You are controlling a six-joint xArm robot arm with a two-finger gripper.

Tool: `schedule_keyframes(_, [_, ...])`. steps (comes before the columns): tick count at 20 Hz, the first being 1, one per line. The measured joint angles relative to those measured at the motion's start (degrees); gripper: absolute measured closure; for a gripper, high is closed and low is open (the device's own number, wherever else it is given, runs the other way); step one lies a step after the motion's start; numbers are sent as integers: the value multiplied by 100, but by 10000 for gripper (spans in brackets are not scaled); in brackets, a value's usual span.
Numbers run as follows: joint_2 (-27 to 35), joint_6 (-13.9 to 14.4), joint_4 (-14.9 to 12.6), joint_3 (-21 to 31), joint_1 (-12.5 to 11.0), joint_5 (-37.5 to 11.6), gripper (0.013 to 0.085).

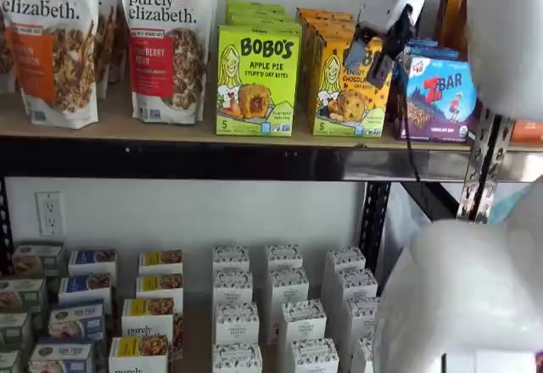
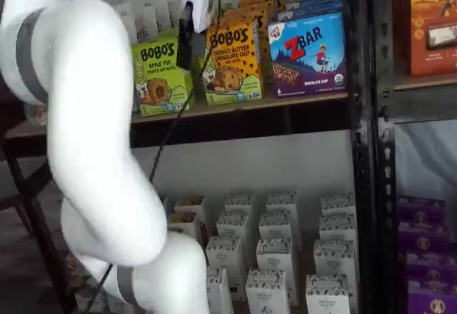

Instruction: Pick up the orange box on the top shelf, the fifth box from the left

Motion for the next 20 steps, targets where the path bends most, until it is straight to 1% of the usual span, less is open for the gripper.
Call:
schedule_keyframes(2, [-164, 29, -55, 194, 65, -311, 130])
schedule_keyframes(3, [-198, 45, -65, 239, 90, -383, 130])
schedule_keyframes(9, [-250, 94, 0, 337, 143, -500, 130])
schedule_keyframes(11, [-249, 90, 115, 346, 110, -513, 130])
schedule_keyframes(13, [-259, 65, 294, 364, 39, -560, 130])
schedule_keyframes(17, [-275, -8, 684, 380, -154, -679, 130])
schedule_keyframes(20, [-274, -70, 880, 360, -291, -822, 130])
